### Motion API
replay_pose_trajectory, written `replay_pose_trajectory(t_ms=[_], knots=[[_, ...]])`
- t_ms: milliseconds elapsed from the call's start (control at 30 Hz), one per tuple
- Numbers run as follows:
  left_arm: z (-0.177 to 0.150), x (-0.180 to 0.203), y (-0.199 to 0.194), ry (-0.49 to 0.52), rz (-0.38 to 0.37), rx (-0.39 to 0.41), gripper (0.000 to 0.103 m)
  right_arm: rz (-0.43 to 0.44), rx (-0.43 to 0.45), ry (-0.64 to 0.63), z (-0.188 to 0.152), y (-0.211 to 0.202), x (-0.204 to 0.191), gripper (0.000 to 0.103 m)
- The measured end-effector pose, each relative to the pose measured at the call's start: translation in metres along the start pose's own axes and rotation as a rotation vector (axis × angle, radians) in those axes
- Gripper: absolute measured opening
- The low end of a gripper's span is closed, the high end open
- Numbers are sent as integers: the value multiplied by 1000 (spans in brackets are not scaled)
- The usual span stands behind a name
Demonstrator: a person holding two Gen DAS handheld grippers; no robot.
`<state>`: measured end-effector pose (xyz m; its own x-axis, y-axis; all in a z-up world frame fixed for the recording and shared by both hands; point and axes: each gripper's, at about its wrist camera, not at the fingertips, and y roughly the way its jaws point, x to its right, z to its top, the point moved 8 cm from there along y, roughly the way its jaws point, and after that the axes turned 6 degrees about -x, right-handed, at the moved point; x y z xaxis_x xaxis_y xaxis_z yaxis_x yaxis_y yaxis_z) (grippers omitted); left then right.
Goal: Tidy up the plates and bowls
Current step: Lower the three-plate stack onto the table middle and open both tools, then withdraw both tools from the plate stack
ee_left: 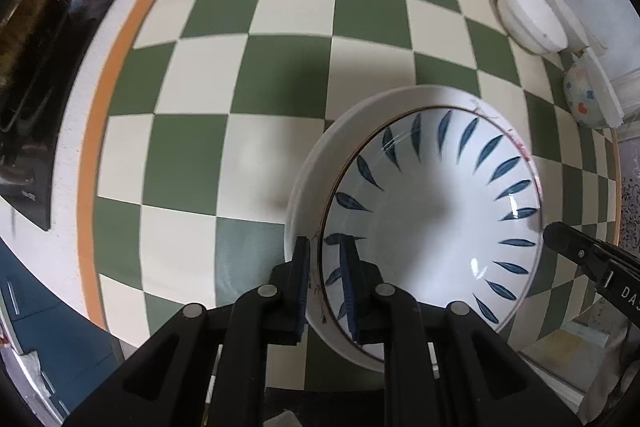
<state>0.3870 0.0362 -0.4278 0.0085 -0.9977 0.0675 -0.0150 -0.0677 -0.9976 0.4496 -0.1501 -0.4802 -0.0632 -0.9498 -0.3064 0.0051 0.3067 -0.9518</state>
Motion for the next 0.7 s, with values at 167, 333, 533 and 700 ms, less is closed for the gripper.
replay_pose_trajectory(t_ms=[167,333,533,700], knots=[[-24,13,-39,44,9,88,22,-52,68,-39,-19,-31,-18,30],[-52,22,-85,86,-8,176,46,-76,157,-83,-54,-70,-42,46],[-84,20,-125,102,-13,268,85,-90,268,-105,-97,-117,-64,85],[-103,15,-149,92,-11,326,96,-119,326,-96,-131,-147,-71,93]])
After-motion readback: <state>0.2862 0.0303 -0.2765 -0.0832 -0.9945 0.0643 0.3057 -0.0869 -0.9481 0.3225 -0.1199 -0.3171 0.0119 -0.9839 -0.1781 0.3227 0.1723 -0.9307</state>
